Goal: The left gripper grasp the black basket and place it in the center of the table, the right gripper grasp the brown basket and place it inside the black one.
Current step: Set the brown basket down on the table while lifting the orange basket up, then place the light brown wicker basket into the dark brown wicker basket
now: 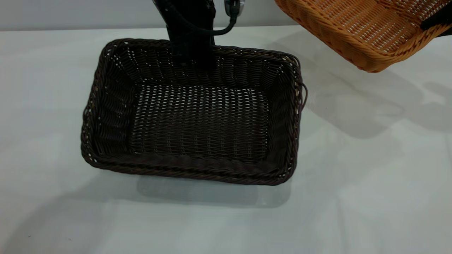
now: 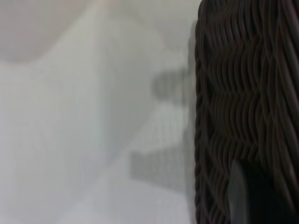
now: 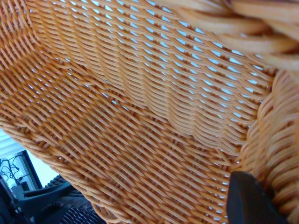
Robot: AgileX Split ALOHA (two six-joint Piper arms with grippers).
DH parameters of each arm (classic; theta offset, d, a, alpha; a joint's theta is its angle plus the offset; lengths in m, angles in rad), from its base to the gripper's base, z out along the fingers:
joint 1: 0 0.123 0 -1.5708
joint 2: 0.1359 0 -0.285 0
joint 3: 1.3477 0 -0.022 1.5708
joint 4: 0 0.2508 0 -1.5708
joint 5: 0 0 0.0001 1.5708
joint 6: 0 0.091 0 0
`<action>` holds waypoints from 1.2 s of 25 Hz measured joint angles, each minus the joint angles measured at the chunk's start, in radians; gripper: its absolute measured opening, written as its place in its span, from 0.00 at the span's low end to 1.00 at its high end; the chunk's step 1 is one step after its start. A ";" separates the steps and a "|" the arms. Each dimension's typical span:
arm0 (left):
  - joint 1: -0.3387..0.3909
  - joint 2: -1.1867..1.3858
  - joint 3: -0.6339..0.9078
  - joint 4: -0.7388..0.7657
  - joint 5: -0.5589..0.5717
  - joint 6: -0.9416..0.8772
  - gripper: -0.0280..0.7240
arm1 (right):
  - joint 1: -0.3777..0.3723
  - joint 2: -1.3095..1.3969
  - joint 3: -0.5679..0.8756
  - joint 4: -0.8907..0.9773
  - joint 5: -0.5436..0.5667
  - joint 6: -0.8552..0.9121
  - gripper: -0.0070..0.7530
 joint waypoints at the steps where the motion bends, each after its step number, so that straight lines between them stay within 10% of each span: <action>1: 0.000 0.000 0.000 0.000 0.000 -0.004 0.20 | 0.000 0.000 -0.003 0.000 0.005 0.001 0.10; 12: 0.006 -0.043 -0.002 0.014 -0.055 -0.078 0.80 | 0.000 -0.022 -0.017 -0.049 0.042 0.001 0.10; 20: 0.214 -0.216 -0.002 0.047 0.058 -0.398 0.79 | 0.104 -0.124 -0.017 -0.190 0.075 0.124 0.10; 30: 0.433 -0.270 -0.002 0.057 0.065 -0.500 0.79 | 0.491 -0.160 -0.017 -0.356 0.114 0.332 0.10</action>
